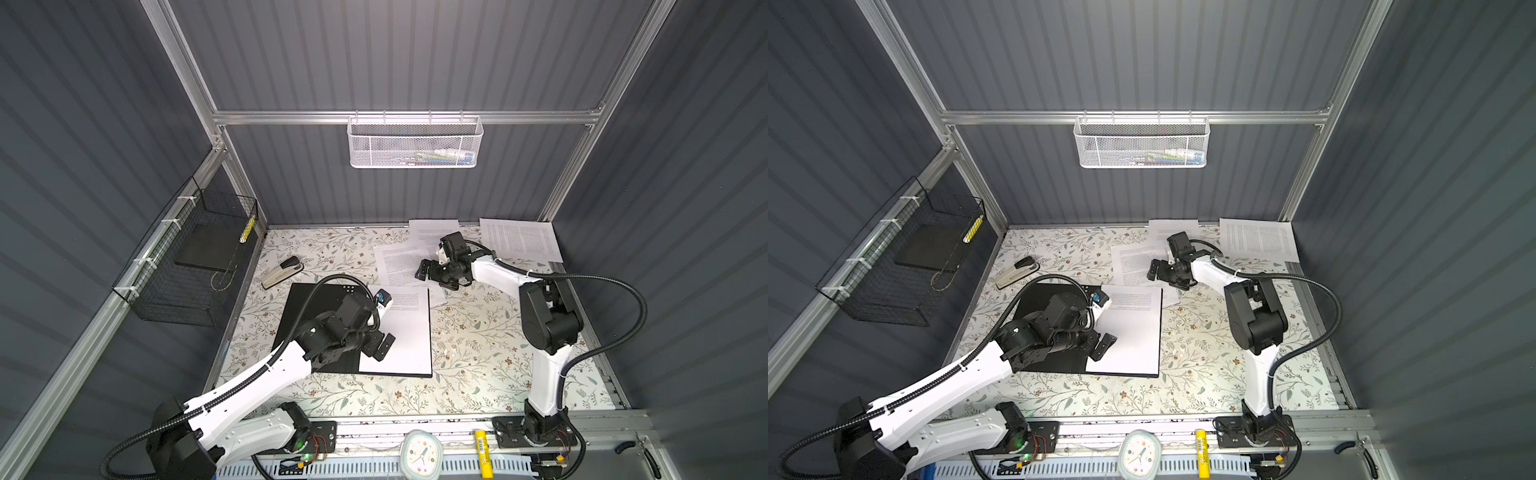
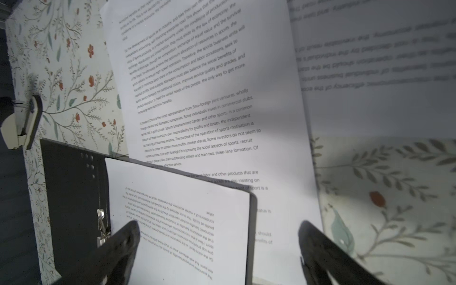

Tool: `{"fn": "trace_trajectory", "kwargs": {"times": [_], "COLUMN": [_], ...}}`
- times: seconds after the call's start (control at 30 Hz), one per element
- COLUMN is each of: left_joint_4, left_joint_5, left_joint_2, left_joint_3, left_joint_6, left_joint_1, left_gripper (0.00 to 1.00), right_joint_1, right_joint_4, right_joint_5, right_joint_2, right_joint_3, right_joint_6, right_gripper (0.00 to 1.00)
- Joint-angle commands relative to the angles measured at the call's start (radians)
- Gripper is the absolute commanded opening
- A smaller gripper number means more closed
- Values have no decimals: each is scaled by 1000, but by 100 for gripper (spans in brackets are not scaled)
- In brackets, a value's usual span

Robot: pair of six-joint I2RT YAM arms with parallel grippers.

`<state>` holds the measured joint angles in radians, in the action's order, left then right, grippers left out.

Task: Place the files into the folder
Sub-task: 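Move the right gripper toward the loose sheets while left gripper swings over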

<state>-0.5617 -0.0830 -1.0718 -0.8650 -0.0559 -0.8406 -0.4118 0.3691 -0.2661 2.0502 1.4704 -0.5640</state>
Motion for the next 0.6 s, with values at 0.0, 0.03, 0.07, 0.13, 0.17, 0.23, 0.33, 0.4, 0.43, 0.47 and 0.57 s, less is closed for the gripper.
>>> {"fn": "trace_trajectory", "kwargs": {"times": [0.0,0.03,0.07,0.13,0.17,0.23,0.33,0.4,0.43,0.47,0.57], "left_joint_4": [-20,-20,-19,-20,-20,-20,-20,-20,-20,-20,-20], "left_joint_5": [15,16,14,14,14,12,12,11,10,9,5], "left_joint_2": [5,4,3,2,2,0,0,2,2,3,7], "left_joint_3": [-31,-31,-31,-30,-31,-31,-30,-31,-31,-31,-30], "left_joint_6": [18,19,19,19,19,19,20,19,19,19,21], "left_joint_1": [1,1,1,1,1,1,1,1,1,0,1], "left_gripper": [100,100,100,100,100,100,100,100,100,100,100], "right_joint_1": [1,1,1,1,2,2,11,30,43,55,72], "right_joint_4": [35,26,24,25,25,25,61,76,75,74,67], "right_joint_5": [-38,-48,-57,-59,-59,-60,-1,48,58,70,104], "right_joint_2": [27,32,36,43,44,41,21,-10,-32,-58,-145], "right_joint_3": [12,5,-3,-17,-29,-48,-89,-143,-178,-216,-332], "right_joint_6": [-6,-10,-15,-19,-19,-25,-62,-111,-133,-153,-186], "right_gripper": [99,99,99,99,99,99,99,99,99,99,99]}}
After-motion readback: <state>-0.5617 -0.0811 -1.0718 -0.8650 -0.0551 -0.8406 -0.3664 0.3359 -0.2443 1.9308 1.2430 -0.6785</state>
